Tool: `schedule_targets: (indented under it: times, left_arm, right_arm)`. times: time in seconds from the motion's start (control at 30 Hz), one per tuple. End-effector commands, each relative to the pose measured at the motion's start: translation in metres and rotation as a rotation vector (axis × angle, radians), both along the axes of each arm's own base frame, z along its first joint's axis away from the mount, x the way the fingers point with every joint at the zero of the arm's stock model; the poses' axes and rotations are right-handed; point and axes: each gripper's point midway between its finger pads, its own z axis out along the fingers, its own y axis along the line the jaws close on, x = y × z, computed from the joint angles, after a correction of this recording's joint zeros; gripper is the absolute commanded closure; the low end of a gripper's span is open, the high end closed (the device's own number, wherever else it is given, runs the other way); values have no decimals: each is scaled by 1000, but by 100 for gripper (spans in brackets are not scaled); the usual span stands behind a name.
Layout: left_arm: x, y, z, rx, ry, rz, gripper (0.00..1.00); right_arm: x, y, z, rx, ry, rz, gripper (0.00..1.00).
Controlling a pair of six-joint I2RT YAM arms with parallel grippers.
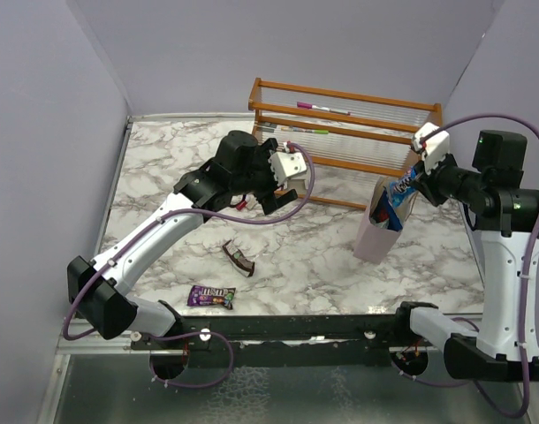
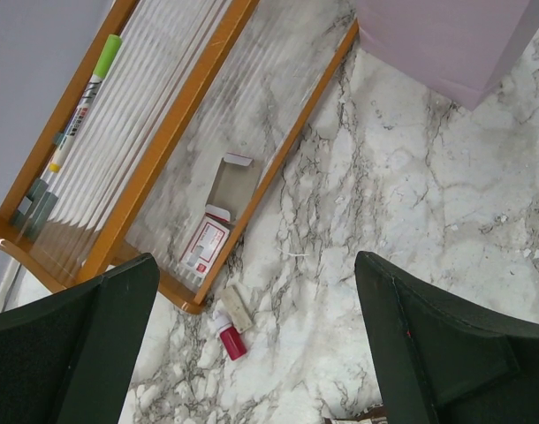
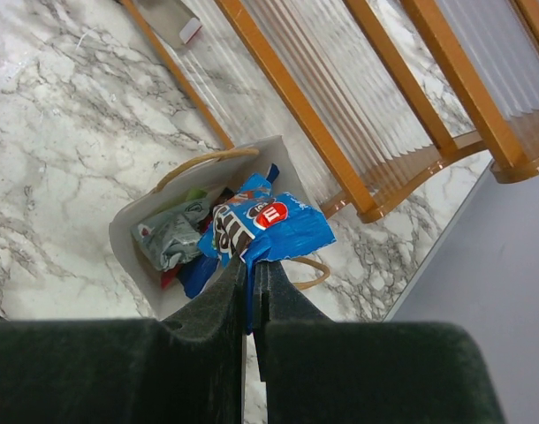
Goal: Place the snacks into the paper bag
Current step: Place the snack in the paper bag.
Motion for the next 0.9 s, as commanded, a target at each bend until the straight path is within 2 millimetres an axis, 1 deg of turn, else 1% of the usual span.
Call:
schedule_targets:
  times: [0.0, 0.1, 0.37, 0.77, 0.87]
  left_arm:
    - [5, 1, 2, 5, -15, 17, 4]
    - [5, 1, -1, 9, -14, 17, 4]
    - [5, 1, 0, 4, -16, 16, 4]
    - [5, 1, 2, 8, -31, 14, 4]
    - [4, 1, 2, 8, -28, 9, 4]
  right_arm:
    - [-3, 4, -13, 10, 46, 33, 99]
    - [-2, 6, -22, 18, 62, 46, 99]
    - [2, 18, -48, 80, 122, 91, 99]
    - [10, 21, -65, 108, 143, 90, 98]
    - [11, 22, -67, 118, 146, 92, 98]
